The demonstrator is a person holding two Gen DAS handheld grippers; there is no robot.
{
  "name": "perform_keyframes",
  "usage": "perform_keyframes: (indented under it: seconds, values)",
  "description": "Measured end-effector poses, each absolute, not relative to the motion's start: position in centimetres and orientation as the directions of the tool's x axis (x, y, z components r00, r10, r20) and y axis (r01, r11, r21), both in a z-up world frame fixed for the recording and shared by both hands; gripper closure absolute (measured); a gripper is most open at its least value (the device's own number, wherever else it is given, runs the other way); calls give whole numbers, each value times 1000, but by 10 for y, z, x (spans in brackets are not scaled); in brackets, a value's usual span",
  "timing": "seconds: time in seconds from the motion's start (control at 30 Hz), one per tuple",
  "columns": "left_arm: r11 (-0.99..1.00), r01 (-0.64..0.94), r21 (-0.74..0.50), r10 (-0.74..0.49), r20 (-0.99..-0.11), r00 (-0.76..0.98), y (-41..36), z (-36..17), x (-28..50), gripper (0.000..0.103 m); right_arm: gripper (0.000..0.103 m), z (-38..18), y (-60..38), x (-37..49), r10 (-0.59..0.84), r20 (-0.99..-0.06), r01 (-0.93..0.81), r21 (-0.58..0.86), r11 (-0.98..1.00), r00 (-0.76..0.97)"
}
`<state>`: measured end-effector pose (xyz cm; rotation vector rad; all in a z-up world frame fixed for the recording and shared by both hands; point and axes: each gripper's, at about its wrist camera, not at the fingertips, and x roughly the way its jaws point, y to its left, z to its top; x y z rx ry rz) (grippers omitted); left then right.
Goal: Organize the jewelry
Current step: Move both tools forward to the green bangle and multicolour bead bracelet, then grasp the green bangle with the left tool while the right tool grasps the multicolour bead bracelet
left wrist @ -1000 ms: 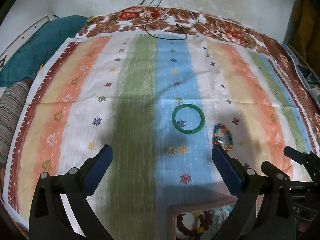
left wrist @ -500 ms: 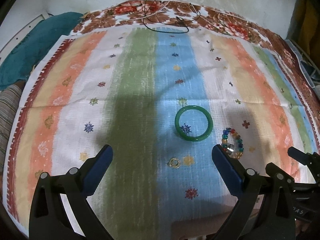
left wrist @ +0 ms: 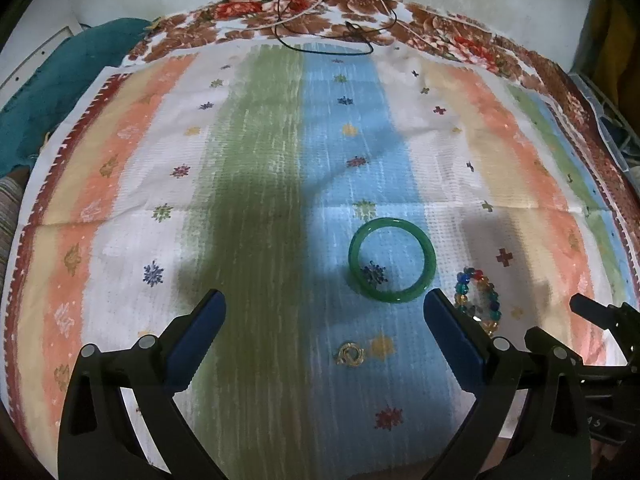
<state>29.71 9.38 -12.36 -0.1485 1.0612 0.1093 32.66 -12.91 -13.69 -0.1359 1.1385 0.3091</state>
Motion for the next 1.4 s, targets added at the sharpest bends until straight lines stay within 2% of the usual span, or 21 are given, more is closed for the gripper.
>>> perform_keyframes:
  seconds: [0.3, 0.5, 0.57, 0.6, 0.73, 0.87, 0.93, 1.0, 1.07, 1.17, 1.2, 1.23, 1.27, 1.3, 1.37, 1.4]
  values:
    - [993, -109, -54, 3, -886, 464, 88, -136, 312, 8, 19, -149, -120, 342, 159, -917, -319, 37, 947, 367]
    - [996, -80, -44, -5, -901, 434, 85, -146, 323, 16, 20, -158, -119, 349, 155, -926, -311, 43, 949, 345]
    - [997, -65, -34, -3, -903, 430, 83, -148, 326, 18, 25, -160, -118, 352, 155, -928, -312, 44, 949, 339]
    - [998, -62, -30, 0, -903, 430, 83, -149, 328, 18, 33, -162, -117, 353, 153, -930, -315, 43, 948, 333]
    - [998, -54, -33, -7, -910, 415, 83, -154, 335, 29, 34, -169, -115, 358, 153, -938, -316, 50, 947, 311]
    - [996, -65, -54, -23, -911, 411, 83, -158, 343, 29, 34, -174, -112, 362, 145, -940, -323, 39, 946, 309]
    - [997, -58, -56, -27, -913, 407, 82, -161, 345, 31, 38, -176, -111, 363, 138, -940, -327, 30, 945, 312]
    - [997, -50, -53, -29, -918, 397, 81, -166, 348, 40, 43, -178, -111, 364, 126, -940, -324, 18, 946, 316]
    - [998, -49, -49, -27, -925, 380, 80, -172, 350, 55, 46, -180, -112, 366, 122, -941, -320, 16, 947, 314]
    - [999, -45, -28, -10, -935, 355, 80, -181, 351, 67, 57, -180, -113, 367, 110, -941, -317, 3, 949, 320]
    - [999, -40, -24, -8, -935, 355, 81, -182, 351, 68, 62, -180, -113, 367, 105, -940, -318, -3, 948, 323]
    - [999, -32, -17, -4, -934, 356, 81, -182, 350, 74, 69, -180, -113, 367, 102, -940, -322, -9, 947, 327]
    - [999, -30, -15, -4, -935, 353, 82, -182, 349, 85, 74, -180, -113, 366, 94, -938, -326, -21, 945, 333]
    - [999, -31, -14, -2, -937, 350, 83, -182, 349, 91, 84, -179, -112, 365, 79, -935, -334, -43, 942, 346]
    - [999, -41, -12, 3, -941, 339, 86, -182, 349, 96, 92, -179, -112, 365, 81, -933, -342, -47, 938, 350]
    - [999, -44, -12, 4, -942, 335, 86, -182, 349, 96, 92, -179, -112, 364, 83, -933, -343, -45, 938, 350]
